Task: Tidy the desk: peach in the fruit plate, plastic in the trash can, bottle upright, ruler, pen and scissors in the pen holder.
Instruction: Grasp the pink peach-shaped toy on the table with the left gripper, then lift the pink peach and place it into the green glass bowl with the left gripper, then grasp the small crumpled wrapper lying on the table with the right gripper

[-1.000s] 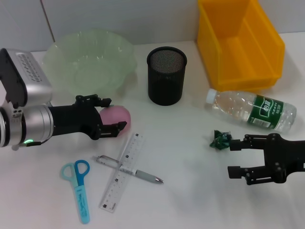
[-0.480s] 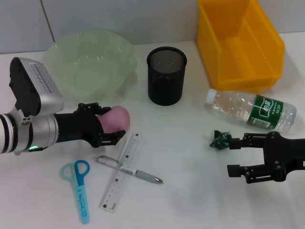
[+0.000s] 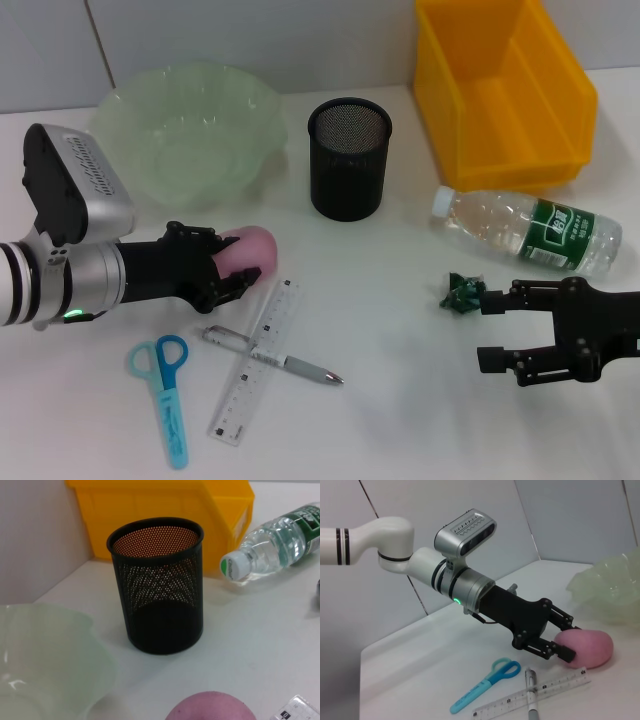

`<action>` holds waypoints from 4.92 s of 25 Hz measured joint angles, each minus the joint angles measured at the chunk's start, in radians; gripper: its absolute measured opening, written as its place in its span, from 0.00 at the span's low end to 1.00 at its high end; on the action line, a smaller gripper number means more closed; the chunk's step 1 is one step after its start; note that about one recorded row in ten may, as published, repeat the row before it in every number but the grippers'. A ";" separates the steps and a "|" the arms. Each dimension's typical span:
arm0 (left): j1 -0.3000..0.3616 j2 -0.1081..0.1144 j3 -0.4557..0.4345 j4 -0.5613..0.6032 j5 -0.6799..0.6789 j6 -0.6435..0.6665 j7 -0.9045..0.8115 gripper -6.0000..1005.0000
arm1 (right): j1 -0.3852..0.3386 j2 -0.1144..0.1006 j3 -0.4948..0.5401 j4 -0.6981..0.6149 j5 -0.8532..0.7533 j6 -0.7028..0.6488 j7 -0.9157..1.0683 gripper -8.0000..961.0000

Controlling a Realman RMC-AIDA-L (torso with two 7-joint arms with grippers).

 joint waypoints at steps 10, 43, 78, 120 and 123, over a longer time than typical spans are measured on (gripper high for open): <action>0.056 0.006 -0.036 0.089 -0.115 0.147 -0.013 0.41 | 0.000 0.000 0.000 0.000 0.000 0.000 0.000 0.86; -0.099 -0.006 -0.127 -0.171 -0.757 -0.317 0.430 0.16 | 0.003 -0.004 0.000 -0.012 0.000 -0.041 0.048 0.86; 0.151 0.090 -0.030 0.021 -0.413 0.471 -0.110 0.86 | 0.006 -0.008 0.000 -0.057 -0.047 -0.066 0.098 0.85; 0.167 0.015 -0.150 0.013 -0.200 0.504 -0.040 0.86 | 0.372 0.088 -0.710 -0.474 -0.539 0.194 0.734 0.81; 0.169 0.014 -0.150 0.012 -0.199 0.502 -0.040 0.86 | 0.372 0.089 -0.733 -0.454 -0.547 0.227 0.734 0.81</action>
